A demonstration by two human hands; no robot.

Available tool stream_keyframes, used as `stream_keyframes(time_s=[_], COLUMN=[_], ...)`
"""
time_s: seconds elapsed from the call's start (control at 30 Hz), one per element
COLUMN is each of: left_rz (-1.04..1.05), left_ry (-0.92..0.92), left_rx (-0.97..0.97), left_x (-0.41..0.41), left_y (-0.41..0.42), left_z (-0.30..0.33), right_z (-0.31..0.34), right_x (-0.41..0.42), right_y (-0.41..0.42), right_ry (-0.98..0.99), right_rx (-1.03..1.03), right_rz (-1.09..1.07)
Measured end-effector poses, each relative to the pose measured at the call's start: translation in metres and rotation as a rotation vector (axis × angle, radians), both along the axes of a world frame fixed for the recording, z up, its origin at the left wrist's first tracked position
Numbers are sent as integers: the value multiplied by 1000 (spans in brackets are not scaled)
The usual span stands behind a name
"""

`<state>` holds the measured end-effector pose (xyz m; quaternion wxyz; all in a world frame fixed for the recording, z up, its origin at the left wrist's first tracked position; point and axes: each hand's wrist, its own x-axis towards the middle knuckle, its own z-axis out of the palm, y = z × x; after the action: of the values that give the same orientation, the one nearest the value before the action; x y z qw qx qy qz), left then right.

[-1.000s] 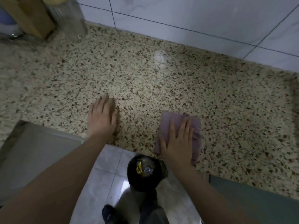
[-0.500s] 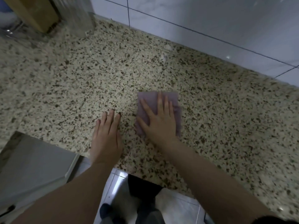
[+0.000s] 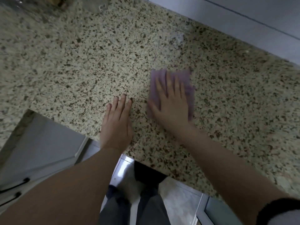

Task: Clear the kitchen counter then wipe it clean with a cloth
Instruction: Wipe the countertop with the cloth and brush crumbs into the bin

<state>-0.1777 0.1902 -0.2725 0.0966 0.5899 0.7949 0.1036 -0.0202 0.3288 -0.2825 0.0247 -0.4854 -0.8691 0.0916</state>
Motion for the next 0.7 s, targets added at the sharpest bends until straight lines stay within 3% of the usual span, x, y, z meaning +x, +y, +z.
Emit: stream_keyframes(time_s=[0.13,0.27,0.5,0.6,0.7], left_rz=[-1,-2,9,4,7], left_ry=[-10,-19,-5,-2,-7], left_rx=[-20,4,43,56,75], left_x=[0,3,3,2,1], left_y=[1,0,-1,-3,-3], left_z=[3,5,1,-1,-3], right_z=[-10,-9,1,4,1], right_x=[32,41,72,74,71], right_y=[-119,-66,91,77,-1], right_ry=[68,11,-73,-95,-43], right_rx=[-3,47,76,55,52], right_rz=[32,16,-344,-443,-389])
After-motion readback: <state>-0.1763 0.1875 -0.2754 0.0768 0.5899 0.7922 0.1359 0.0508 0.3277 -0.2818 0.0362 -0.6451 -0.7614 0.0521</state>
